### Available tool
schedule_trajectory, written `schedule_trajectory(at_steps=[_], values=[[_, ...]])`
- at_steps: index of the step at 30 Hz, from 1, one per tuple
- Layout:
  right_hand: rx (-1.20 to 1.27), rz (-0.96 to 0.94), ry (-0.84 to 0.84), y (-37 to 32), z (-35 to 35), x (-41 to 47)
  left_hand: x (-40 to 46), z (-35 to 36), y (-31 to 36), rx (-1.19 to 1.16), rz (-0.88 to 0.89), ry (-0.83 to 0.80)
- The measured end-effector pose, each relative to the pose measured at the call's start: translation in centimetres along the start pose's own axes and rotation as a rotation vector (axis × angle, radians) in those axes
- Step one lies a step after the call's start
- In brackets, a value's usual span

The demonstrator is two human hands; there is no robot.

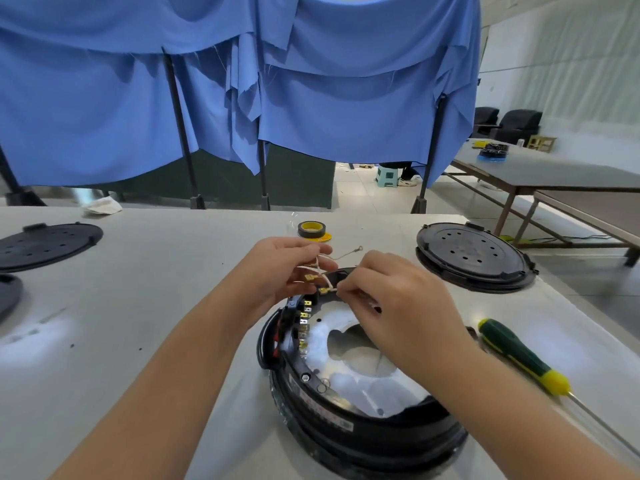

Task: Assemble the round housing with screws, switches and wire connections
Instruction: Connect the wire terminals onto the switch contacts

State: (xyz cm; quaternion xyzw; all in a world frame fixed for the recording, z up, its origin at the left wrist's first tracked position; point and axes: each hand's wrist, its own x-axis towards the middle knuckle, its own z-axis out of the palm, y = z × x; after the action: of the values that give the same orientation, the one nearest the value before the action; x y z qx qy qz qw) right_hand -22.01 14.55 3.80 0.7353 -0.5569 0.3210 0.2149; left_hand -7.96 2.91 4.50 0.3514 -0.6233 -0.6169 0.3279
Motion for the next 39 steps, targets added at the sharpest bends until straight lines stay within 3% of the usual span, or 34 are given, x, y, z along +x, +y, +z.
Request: schedule_trajectory(at_steps=[4,7,12,18,21,29,36,39], values=[[0.259,0.098,-0.129,0.3,-0.1,-0.1,0.0,-1.3,-0.1,0.071,0.016,-0.064],[0.409,0.219,-0.044,1.2,-0.6,0.3,0.0,-1.6,-0.1,0.063,0.004,-0.143],[0.432,0.344,0.023,2.8,-1.1,0.7,-0.2,-1.2,-0.4,-0.020,-0.058,-0.336],[0.418,0.364,-0.369,3.6,-1.1,0.5,-0.6,-0.1,-0.9,0.187,-0.040,-0.450],[0.460,0.385,-0.416,3.5,-0.6,0.3,-0.8,0.4,-0.7,0.313,-0.015,-0.456],[0.505,0.386,-0.534,3.3,0.3,0.0,-1.3,1.3,-0.5,0.461,0.000,-0.377],[0.424,0.404,-0.579,3.9,1.2,-0.3,-1.1,-1.0,0.7,0.654,0.131,-0.009],[0.368,0.393,-0.635,4.0,1.7,-0.3,-0.9,-2.0,-0.1,0.667,0.084,0.095]])
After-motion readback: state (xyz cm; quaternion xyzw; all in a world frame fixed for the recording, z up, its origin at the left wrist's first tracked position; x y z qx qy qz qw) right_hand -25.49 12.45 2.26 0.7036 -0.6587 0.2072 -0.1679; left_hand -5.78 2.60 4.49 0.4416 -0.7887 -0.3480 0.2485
